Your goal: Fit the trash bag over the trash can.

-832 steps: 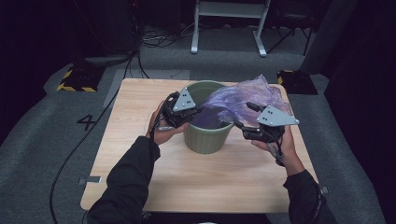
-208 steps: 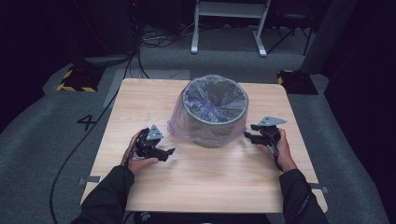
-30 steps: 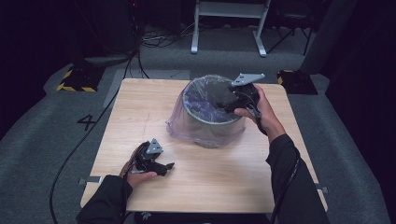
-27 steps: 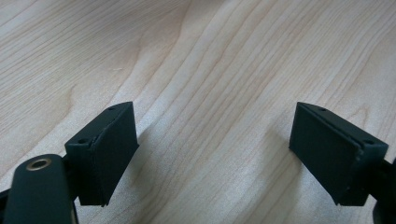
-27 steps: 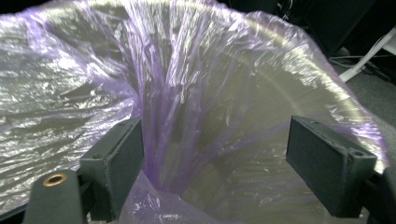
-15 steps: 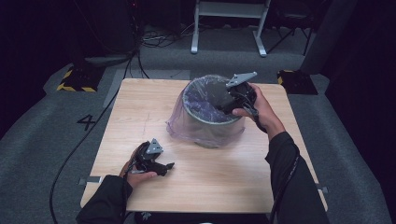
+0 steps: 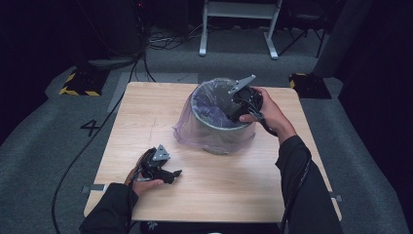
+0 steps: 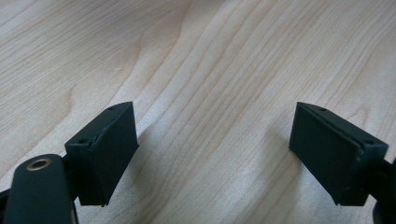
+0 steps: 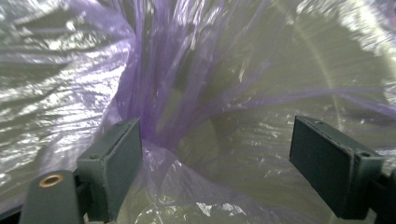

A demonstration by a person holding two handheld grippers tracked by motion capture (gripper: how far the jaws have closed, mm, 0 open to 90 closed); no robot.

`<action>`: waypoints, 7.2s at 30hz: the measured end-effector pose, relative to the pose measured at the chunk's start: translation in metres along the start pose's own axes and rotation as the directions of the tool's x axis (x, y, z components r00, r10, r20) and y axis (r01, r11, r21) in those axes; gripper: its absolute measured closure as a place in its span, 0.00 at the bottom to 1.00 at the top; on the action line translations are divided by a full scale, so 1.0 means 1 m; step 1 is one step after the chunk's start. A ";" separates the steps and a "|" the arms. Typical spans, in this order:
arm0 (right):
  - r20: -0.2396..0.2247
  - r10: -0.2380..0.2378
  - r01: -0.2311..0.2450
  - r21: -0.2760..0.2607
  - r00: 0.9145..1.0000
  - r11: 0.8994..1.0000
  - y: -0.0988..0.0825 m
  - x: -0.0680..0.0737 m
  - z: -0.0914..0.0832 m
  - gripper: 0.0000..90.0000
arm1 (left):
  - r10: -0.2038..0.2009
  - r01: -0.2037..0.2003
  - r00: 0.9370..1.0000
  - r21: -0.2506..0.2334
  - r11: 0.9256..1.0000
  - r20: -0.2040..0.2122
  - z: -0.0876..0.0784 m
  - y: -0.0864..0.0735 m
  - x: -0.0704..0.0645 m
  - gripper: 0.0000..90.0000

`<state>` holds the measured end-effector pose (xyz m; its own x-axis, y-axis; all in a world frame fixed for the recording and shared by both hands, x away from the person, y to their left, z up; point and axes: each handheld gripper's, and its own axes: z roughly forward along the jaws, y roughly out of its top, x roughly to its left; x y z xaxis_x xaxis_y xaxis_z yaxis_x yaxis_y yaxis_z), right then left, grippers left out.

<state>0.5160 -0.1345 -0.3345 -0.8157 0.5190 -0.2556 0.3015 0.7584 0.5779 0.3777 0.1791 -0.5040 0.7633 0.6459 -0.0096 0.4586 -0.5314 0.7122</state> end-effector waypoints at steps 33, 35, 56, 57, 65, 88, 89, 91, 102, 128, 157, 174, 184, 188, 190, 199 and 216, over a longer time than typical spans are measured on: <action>0.031 -0.040 0.036 0.123 0.999 0.992 0.006 0.005 0.006 0.22 | 0.000 0.000 1.000 0.000 1.000 0.000 0.000 0.000 0.000 0.16; 0.030 -0.045 0.041 0.130 0.999 0.991 0.006 0.005 0.006 0.21 | 0.000 0.000 1.000 0.000 1.000 0.000 0.000 0.000 0.000 0.16; 0.045 -0.034 0.028 0.136 0.998 0.990 0.009 0.007 0.004 0.21 | 0.000 0.000 1.000 0.000 1.000 0.000 0.000 0.000 0.000 0.16; 0.043 -0.034 0.028 0.121 0.999 0.992 0.008 0.007 0.003 0.21 | 0.000 0.000 1.000 0.000 1.000 0.000 0.000 0.000 0.000 0.16; 0.030 0.012 -0.011 -0.015 0.999 1.000 0.006 0.008 -0.011 0.21 | 0.000 0.000 1.000 0.000 1.000 0.000 0.000 0.000 0.000 0.16; -0.035 0.112 -0.117 -0.273 0.993 0.955 -0.024 0.007 -0.058 0.21 | 0.000 0.000 1.000 0.000 1.000 0.000 0.000 0.000 0.000 0.16; -0.037 0.112 -0.117 -0.282 0.993 0.952 -0.025 0.007 -0.060 0.21 | 0.000 0.000 1.000 0.000 1.000 0.000 0.000 0.000 0.000 0.16; -0.037 0.110 -0.116 -0.291 0.993 0.949 -0.028 0.009 -0.063 0.21 | 0.000 0.000 1.000 0.000 1.000 0.000 0.000 0.000 0.000 0.16; -0.043 0.113 -0.121 -0.324 0.993 0.938 -0.053 0.015 -0.078 0.20 | 0.001 -0.001 1.000 0.001 1.000 0.000 0.000 0.000 0.000 0.16; -0.033 0.071 -0.078 -0.307 0.997 0.948 -0.087 0.031 -0.090 0.19 | 0.000 0.000 1.000 0.000 1.000 0.000 0.000 0.000 0.000 0.16; -0.023 -0.023 0.018 -0.169 0.999 0.985 -0.117 0.059 -0.076 0.19 | 0.000 0.000 1.000 0.000 1.000 0.000 0.000 0.000 0.000 0.16; -0.020 -0.060 0.058 -0.088 0.998 0.994 -0.142 0.073 -0.061 0.19 | 0.000 0.000 1.000 0.000 1.000 0.000 0.000 0.000 0.000 0.16; 0.005 -0.067 0.067 -0.033 0.998 0.997 -0.158 0.078 -0.052 0.19 | 0.000 0.000 1.000 0.000 1.000 0.000 0.000 0.000 0.000 0.16; 0.010 -0.071 0.071 -0.020 0.997 0.997 -0.164 0.079 -0.048 0.19 | 0.000 0.000 1.000 0.000 1.000 0.000 0.000 0.000 0.000 0.16; 0.007 -0.069 0.069 -0.012 0.998 0.998 -0.167 0.080 -0.046 0.19 | 0.000 0.000 1.000 0.000 1.000 0.000 0.000 0.000 0.000 0.16; 0.000 -0.058 0.058 0.030 0.998 0.998 -0.183 0.083 -0.035 0.19 | 0.000 0.000 1.000 0.000 1.000 0.000 0.000 0.000 0.000 0.16; 0.011 0.026 -0.026 0.032 1.000 0.999 -0.218 0.084 -0.029 0.19 | 0.000 0.000 1.000 0.000 1.000 0.000 0.000 0.000 0.000 0.16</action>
<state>0.3672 -0.2677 -0.4593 -0.8022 0.5428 -0.2485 0.3385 0.7565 0.5596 0.3778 0.1791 -0.5040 0.7632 0.6461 -0.0095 0.4587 -0.5314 0.7122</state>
